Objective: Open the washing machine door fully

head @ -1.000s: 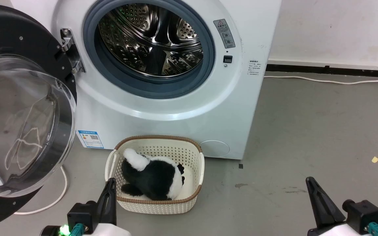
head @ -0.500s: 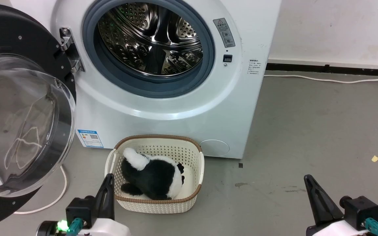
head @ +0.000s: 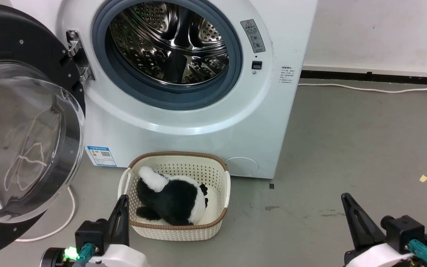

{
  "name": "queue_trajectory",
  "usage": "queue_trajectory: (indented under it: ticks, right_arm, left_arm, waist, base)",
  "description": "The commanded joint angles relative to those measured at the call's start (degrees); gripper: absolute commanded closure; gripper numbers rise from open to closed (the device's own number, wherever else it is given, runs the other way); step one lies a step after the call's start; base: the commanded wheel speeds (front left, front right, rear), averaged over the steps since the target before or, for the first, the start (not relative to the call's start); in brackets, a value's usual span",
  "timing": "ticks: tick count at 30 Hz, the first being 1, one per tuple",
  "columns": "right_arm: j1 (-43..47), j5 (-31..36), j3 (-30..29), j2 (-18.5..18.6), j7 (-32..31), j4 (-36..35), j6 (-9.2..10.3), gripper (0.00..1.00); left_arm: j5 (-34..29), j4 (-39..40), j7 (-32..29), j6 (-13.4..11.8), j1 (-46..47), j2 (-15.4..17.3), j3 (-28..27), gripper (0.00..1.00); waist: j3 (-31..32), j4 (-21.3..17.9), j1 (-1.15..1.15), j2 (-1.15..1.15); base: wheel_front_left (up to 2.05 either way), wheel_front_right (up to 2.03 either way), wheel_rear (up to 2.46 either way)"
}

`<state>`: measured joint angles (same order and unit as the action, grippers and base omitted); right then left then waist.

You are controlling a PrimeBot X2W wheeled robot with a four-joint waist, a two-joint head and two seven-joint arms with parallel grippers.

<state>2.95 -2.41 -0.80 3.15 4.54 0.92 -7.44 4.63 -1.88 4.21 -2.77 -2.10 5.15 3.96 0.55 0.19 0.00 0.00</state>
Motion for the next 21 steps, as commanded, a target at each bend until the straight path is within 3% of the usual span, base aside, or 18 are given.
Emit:
queue_trajectory:
  ticks: [1,21]
  right_arm:
    - [-0.8,0.6,0.1,-0.2,-0.5,-0.4,-0.03,1.00]
    - [-2.0,1.6,0.5,-0.2,-2.8,-0.7,-0.04,1.00]
  left_arm:
    - [-0.6,0.4,-0.4,0.4,0.9,-0.2,-0.5,1.00]
    - [-2.9,1.2,-2.5,1.7,1.6,-1.4,-2.4,1.00]
  waist:
    - [0.0,0.0,0.00,0.00]
    - [-0.3,-0.1,0.00,0.00]
  base:
    - [0.00,0.00,0.00]
    - [0.00,0.00,0.00]
